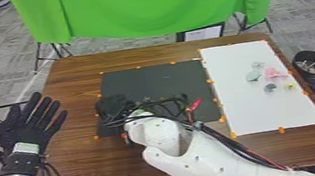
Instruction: Arrange flowers
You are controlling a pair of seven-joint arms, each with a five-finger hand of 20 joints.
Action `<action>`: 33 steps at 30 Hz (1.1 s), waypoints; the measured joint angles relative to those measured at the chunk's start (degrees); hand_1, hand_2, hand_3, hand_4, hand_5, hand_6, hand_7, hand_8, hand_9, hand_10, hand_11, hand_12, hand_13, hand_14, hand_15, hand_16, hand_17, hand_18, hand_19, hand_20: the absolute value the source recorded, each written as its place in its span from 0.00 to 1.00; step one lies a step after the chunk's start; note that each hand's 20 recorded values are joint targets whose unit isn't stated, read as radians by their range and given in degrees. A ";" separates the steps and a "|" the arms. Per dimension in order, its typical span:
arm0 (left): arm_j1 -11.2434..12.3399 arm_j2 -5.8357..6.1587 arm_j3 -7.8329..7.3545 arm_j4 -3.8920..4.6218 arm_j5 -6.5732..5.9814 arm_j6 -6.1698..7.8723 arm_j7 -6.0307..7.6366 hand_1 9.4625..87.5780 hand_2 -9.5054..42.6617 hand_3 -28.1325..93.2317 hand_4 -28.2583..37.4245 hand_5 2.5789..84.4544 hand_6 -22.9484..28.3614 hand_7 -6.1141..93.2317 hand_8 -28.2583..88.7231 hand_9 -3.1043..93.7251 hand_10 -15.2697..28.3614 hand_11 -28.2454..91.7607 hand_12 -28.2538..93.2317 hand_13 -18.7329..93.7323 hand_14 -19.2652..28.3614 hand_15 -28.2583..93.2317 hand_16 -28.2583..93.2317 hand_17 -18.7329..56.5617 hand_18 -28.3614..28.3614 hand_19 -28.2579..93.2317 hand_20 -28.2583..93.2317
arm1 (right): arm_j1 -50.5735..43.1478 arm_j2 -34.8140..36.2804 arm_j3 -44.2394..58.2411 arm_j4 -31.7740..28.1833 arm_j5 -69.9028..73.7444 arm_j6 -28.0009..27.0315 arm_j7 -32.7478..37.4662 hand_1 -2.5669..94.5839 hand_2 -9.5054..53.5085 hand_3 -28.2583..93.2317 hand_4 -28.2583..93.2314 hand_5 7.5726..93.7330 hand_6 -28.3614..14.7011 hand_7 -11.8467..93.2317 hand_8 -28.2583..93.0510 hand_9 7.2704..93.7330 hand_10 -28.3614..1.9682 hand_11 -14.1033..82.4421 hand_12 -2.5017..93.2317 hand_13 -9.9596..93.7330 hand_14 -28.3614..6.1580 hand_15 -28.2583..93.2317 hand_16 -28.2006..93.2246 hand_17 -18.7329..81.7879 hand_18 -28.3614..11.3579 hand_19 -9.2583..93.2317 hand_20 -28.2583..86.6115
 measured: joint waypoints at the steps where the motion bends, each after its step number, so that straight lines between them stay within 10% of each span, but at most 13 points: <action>1: 0.00 0.00 -0.01 0.00 0.03 0.00 0.00 0.33 0.27 0.80 0.04 0.42 0.63 0.24 0.16 0.35 0.73 0.42 0.33 0.37 0.73 0.53 0.18 0.16 0.76 0.51 0.29 | -0.10 -0.06 0.18 -0.05 -0.08 -1.49 0.01 0.62 0.00 0.82 0.00 0.58 0.64 0.36 0.10 0.61 0.49 0.33 0.20 0.71 0.64 0.59 0.60 0.53 0.18 0.88 0.61; 18: 0.02 0.11 0.24 -0.11 -1.61 1.15 1.95 0.29 0.23 0.80 0.04 0.27 0.63 0.22 0.16 0.14 0.68 0.36 0.32 0.31 0.74 0.51 0.18 0.15 0.76 0.50 0.29 | -0.37 0.09 0.29 -2.00 0.36 -2.54 -0.34 0.46 0.00 0.93 0.00 0.44 0.57 0.31 0.12 0.41 0.36 0.26 0.19 0.64 0.48 0.68 0.43 0.51 0.14 0.86 0.60; 33: 0.21 -0.79 -0.27 -0.03 -1.49 0.96 1.08 0.28 0.25 0.80 0.02 0.30 0.63 0.21 0.16 0.14 0.68 0.35 0.32 0.31 0.75 0.50 0.19 0.14 0.77 0.49 0.30 | 1.34 5.38 1.10 -9.05 8.33 -0.46 6.80 0.34 0.00 0.88 0.00 0.39 0.49 0.26 0.14 0.35 0.24 0.25 0.18 0.60 0.36 0.72 0.40 0.50 0.08 0.87 0.59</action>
